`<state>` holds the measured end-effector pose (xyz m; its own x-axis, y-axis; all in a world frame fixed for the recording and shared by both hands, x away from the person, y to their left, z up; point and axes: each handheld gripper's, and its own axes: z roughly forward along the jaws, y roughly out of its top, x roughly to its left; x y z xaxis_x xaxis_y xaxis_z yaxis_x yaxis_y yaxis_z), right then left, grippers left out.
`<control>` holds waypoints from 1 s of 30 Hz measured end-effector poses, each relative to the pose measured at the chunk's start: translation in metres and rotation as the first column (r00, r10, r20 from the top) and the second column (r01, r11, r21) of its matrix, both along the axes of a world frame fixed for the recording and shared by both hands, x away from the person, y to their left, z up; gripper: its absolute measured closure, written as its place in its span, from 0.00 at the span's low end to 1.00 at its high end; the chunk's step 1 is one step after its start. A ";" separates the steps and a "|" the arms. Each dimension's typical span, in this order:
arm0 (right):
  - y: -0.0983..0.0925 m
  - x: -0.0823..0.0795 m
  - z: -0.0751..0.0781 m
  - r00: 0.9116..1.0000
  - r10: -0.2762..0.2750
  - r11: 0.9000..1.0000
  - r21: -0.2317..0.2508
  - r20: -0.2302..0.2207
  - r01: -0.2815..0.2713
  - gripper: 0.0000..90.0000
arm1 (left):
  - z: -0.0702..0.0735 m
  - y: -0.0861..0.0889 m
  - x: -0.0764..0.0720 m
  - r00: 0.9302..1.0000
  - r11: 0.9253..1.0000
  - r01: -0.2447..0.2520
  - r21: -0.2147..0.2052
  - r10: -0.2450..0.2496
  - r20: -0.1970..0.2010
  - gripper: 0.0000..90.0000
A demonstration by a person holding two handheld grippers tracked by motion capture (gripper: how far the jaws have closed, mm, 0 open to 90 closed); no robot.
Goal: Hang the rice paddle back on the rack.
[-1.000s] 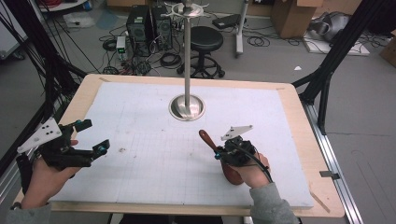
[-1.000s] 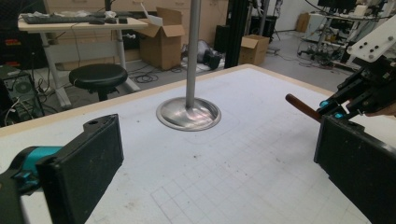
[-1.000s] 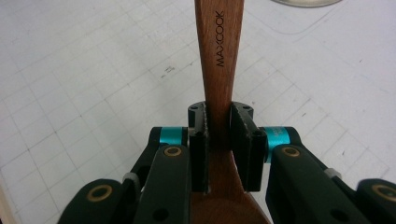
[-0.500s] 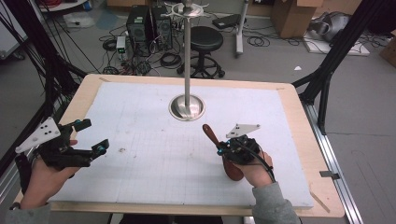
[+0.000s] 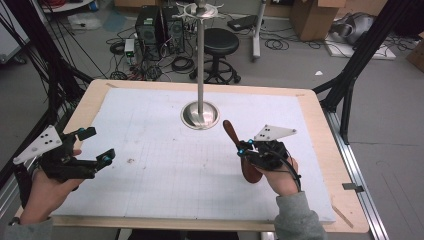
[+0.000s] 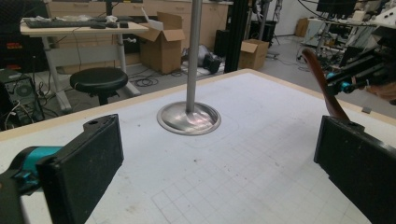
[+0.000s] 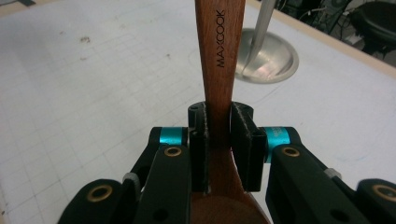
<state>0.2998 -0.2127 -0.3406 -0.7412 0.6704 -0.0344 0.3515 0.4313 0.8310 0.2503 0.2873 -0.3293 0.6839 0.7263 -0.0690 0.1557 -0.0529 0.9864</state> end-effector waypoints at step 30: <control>-0.020 0.065 0.071 0.995 0.086 0.991 0.102 0.044 -0.090 0.87 | -0.004 0.000 0.003 1.000 1.000 0.009 -0.002 -0.009 -0.018 0.02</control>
